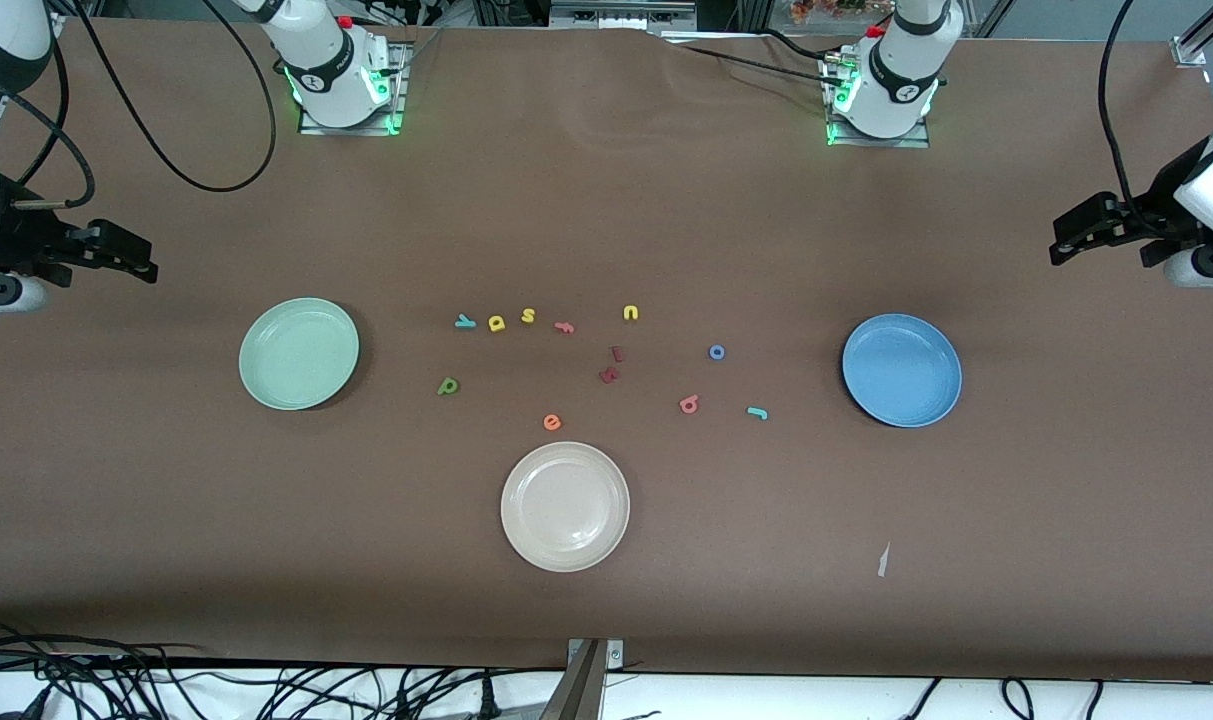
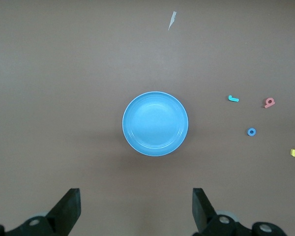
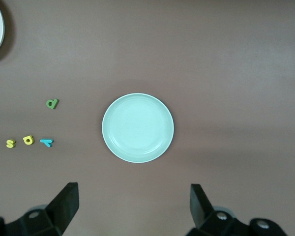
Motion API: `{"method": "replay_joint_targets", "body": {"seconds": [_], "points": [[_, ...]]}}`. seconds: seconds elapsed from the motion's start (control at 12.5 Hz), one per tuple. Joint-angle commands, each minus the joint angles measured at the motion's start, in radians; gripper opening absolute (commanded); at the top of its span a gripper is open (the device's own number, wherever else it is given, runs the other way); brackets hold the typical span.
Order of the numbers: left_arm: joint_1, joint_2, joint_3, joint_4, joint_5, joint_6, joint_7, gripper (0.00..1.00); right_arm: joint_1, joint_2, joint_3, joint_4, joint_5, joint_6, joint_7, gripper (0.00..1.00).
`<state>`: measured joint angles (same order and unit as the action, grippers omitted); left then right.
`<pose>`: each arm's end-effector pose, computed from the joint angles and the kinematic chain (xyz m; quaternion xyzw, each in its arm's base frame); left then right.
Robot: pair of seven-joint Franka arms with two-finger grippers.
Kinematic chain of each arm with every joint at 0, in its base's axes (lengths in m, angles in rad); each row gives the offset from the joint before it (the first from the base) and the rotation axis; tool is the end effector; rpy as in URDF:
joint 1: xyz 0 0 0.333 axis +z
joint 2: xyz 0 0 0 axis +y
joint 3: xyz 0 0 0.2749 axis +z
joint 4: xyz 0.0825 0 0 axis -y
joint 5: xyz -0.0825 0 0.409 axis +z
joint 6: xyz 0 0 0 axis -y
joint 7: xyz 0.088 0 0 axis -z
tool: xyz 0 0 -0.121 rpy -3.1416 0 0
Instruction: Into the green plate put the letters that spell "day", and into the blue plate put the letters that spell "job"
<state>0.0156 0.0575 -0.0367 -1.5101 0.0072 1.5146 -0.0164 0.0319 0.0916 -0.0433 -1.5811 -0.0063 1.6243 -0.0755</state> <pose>0.5883 -0.0110 0.5610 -0.9996 0.0022 0.0264 0.0030 0.6046 -0.0068 0.5146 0.9992 0.0323 -0.0244 0.0041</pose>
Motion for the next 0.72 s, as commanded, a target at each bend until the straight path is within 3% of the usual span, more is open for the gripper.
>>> {"method": "replay_joint_targets", "body": {"seconds": [0.0,0.64], "points": [[0.001,0.008,0.001,0.021,-0.021,-0.007,-0.005,1.00,-0.004,-0.001,-0.004,0.006,-0.004,-0.001,-0.009,1.00],[0.001,0.008,0.001,0.022,-0.021,-0.008,-0.007,1.00,-0.001,-0.004,0.000,0.006,-0.004,-0.009,-0.009,1.00]]}}
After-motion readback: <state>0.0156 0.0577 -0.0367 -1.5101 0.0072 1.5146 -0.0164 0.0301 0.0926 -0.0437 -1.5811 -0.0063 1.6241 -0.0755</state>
